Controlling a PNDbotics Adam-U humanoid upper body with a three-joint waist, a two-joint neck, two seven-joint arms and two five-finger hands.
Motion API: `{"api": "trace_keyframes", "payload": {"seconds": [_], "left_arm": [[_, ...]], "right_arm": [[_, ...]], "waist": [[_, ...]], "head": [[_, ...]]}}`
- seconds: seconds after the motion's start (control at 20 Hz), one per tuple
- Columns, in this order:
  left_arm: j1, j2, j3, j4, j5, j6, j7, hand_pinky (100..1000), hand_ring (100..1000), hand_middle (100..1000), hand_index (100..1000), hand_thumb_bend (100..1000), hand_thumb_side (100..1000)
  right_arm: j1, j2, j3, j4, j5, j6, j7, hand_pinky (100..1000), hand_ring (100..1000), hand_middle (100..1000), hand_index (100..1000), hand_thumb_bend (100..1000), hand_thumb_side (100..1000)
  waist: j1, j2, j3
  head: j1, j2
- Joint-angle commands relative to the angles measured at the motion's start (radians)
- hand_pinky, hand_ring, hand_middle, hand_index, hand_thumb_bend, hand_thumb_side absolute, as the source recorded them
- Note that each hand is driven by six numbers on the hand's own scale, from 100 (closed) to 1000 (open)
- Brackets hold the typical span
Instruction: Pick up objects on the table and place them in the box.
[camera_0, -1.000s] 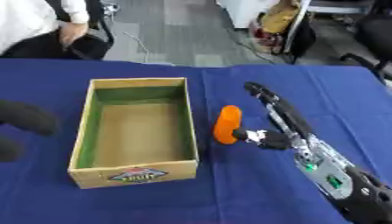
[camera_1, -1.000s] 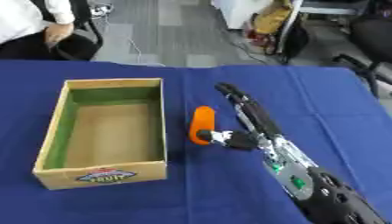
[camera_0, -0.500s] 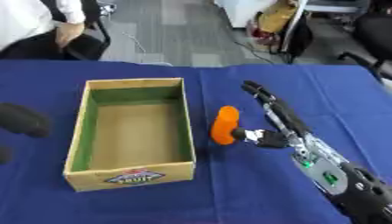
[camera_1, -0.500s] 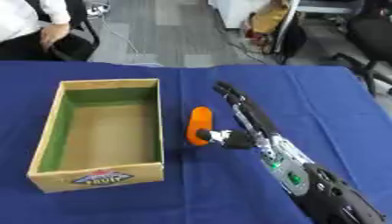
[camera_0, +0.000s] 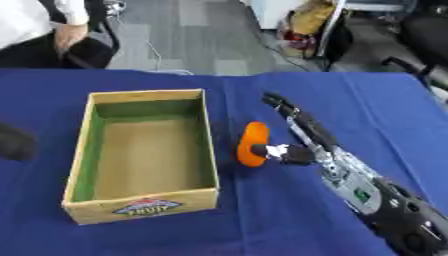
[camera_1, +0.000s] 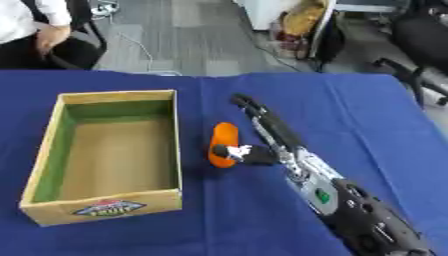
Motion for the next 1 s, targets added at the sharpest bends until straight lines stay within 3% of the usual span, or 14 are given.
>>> {"api": "trace_keyframes", "payload": {"seconds": [0.05,0.5,0.65,0.85,1.0], "left_arm": [[-0.024,-0.002,0.003,-0.014,0.001,0.001,0.0,721,671,736,733,124,851],[-0.046,-0.019,0.004,-0.014,0.008,0.005,0.003,719,671,734,733,127,848],[-0.051,-0.021,0.002,-0.014,0.01,0.006,-0.002,719,671,733,733,127,850],[-0.055,-0.022,0.002,-0.014,0.009,0.01,-0.005,719,671,733,732,126,850],[-0.061,-0.024,0.001,-0.014,0.011,0.008,-0.005,719,671,732,731,126,850]], "right_arm": [[-0.023,-0.043,-0.006,0.001,0.008,-0.003,0.015,981,908,1000,1000,880,1000],[-0.037,-0.059,-0.008,0.05,0.028,-0.014,0.03,948,885,999,1000,862,1000],[-0.037,-0.064,-0.009,0.052,0.038,-0.024,0.027,852,853,975,1000,849,1000],[-0.035,-0.074,-0.011,0.049,0.061,-0.033,0.018,759,818,958,1000,843,1000],[-0.037,-0.082,-0.015,0.058,0.074,-0.035,0.005,622,774,936,1000,833,1000]], "waist": [[0.001,-0.011,0.004],[-0.003,-0.001,0.026],[-0.007,0.002,0.031],[-0.009,0.004,0.036],[-0.008,0.007,0.04]], "head": [[-0.016,-0.02],[-0.037,-0.046],[-0.077,-0.06],[-0.098,-0.052],[-0.11,-0.047]]}}
